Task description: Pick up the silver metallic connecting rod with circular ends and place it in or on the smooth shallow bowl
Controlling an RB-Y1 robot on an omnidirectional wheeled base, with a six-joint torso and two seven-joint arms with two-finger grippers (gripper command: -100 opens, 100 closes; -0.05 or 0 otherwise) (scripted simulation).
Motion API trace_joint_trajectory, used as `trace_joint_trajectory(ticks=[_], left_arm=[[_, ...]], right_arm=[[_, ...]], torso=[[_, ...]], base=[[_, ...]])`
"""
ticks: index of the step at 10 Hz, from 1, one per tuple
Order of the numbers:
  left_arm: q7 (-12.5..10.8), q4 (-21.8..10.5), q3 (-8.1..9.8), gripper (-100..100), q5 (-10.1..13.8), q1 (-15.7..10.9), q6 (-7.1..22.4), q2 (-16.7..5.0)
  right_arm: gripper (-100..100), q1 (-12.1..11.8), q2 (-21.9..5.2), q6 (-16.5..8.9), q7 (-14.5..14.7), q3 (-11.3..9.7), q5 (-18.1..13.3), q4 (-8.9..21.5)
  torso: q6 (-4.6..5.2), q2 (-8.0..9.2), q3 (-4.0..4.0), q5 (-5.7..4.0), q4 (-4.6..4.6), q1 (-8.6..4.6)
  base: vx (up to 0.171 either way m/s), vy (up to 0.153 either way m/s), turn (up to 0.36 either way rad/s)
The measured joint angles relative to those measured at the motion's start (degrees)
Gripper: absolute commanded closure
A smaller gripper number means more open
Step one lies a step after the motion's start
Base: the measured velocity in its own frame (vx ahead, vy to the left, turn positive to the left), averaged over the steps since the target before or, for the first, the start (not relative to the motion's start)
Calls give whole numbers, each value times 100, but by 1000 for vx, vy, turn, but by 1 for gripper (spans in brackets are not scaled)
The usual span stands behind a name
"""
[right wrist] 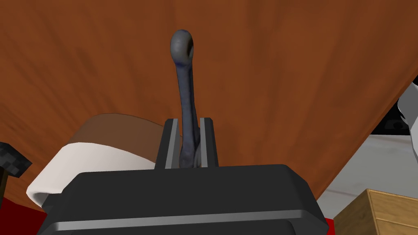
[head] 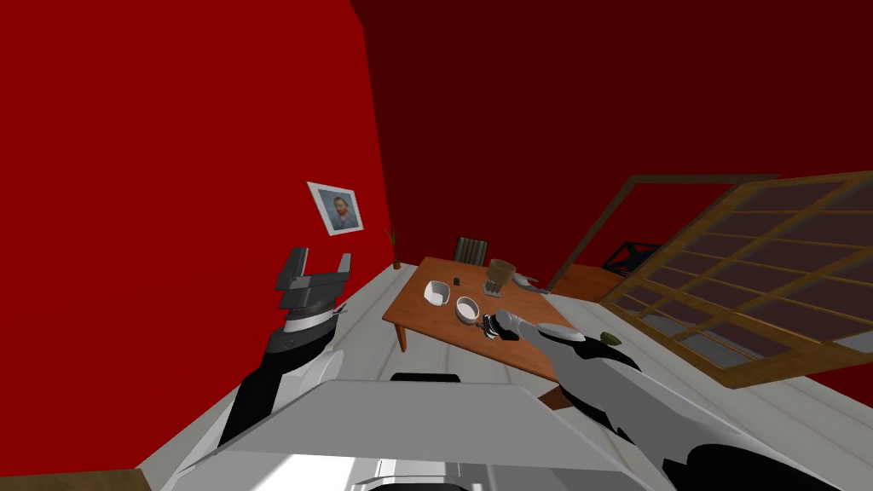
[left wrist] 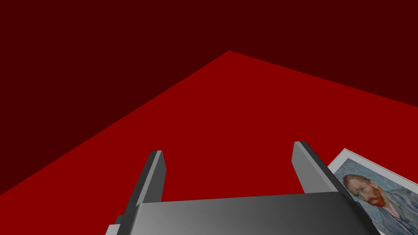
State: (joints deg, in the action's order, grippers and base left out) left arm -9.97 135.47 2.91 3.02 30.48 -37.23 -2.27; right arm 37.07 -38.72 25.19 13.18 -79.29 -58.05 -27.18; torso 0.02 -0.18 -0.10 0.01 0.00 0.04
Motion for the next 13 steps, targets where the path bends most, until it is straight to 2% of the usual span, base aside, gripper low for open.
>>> trace_joint_trajectory(ticks=[2, 3, 4, 5, 6, 7, 9, 10, 11, 12, 13], left_arm=[[0, 0, 0, 0, 0, 0, 0, 0], [0, 0, 0, 0, 0, 0, 0, 0], [0, 0, 0, 0, 0, 0, 0, 0], [0, 0, 0, 0, 0, 0, 0, 0], [0, 0, 0, 0, 0, -1, 0, 0], [0, 0, 0, 0, 0, 0, 0, 0], [0, 0, 0, 0, 0, 0, 0, 0], [0, 0, 0, 0, 0, -1, 0, 0], [0, 0, 0, 0, 0, -1, 0, 0], [0, 0, 0, 0, 0, 0, 0, 0], [0, 0, 0, 0, 0, 0, 0, 0]], right_arm=[[100, 95, -160, -22, -245, -151, -78, -265], [0, 108, -174, -16, -281, -162, -84, -283], [100, 106, -172, -16, -278, -161, -83, -281], [100, 239, -472, -162, -600, -364, -191, -732], [100, 273, -372, -149, -515, -208, -99, -568], [100, 282, -290, -109, -367, -146, -59, -408], [100, 344, -318, -134, -134, -26, 55, -229], [100, 480, -518, -278, -356, -218, -15, -516], [100, 536, -473, -301, -388, -199, 12, -422], [100, 539, -393, -257, -268, -125, 57, -274], [100, 648, -444, -288, -207, -158, 104, -289]], torso=[[-1, 5, 4, 1, 3, 2], [-1, 2, 2, -2, 1, -1], [-2, -3, -1, -3, 0, -4], [-1, 15, 11, 4, 9, 4], [-6, 21, 13, -3, 7, 6], [-2, 12, 9, -1, 5, 0], [3, 20, 14, 3, 10, 0], [0, 34, 23, 3, 14, 5], [-4, 26, 19, 0, 11, 6], [-3, 10, 9, -2, 7, 3], [-2, 13, 13, 4, 12, 11]], base=[[-30, 13, -32], [0, 0, 0], [-73, 30, -35], [-80, 18, -34], [-37, 5, 21], [-30, 7, -11], [-88, 27, -61], [-64, 18, -17], [-13, 11, 10], [-43, 43, -71], [-85, 71, -83]])
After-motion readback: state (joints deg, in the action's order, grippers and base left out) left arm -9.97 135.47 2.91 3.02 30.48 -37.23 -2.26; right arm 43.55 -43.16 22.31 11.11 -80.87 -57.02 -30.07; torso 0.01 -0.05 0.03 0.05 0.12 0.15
